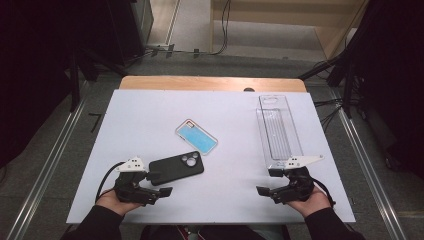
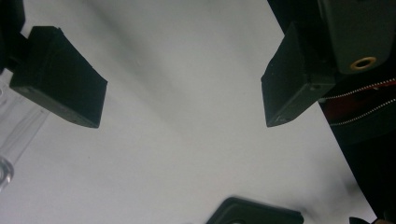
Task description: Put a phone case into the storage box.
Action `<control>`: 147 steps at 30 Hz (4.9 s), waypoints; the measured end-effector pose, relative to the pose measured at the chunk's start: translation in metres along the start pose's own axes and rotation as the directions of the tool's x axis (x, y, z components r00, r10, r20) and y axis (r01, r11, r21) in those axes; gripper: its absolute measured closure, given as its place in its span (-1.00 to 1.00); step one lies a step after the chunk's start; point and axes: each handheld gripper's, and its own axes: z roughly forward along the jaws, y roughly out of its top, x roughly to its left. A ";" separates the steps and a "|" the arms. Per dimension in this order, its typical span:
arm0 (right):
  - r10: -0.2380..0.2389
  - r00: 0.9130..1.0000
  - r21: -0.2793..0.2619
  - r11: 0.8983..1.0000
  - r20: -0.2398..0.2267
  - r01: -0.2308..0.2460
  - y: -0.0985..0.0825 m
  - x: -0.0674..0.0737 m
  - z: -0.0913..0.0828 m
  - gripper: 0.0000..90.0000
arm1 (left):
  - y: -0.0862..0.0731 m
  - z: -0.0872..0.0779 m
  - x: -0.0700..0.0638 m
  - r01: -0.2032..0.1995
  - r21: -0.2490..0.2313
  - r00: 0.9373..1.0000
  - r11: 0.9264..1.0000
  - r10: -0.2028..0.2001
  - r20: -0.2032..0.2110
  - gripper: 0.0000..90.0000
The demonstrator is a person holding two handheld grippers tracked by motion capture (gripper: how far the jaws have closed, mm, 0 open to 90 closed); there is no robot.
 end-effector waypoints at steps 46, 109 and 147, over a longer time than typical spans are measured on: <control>-0.053 0.998 -0.050 0.997 0.036 0.055 0.082 0.013 0.034 -0.72 | 0.001 -0.001 0.000 0.012 -0.004 1.000 1.000 -0.012 0.001 -0.48; -0.149 0.989 -0.006 0.989 -0.024 0.149 0.194 0.005 0.166 -0.72 | 0.001 -0.001 0.002 0.016 -0.013 1.000 1.000 -0.016 0.012 -0.48; -0.131 0.990 0.017 0.991 0.054 0.130 0.174 -0.017 0.203 -0.72 | 0.001 -0.002 0.003 0.015 -0.016 1.000 1.000 -0.015 0.013 -0.48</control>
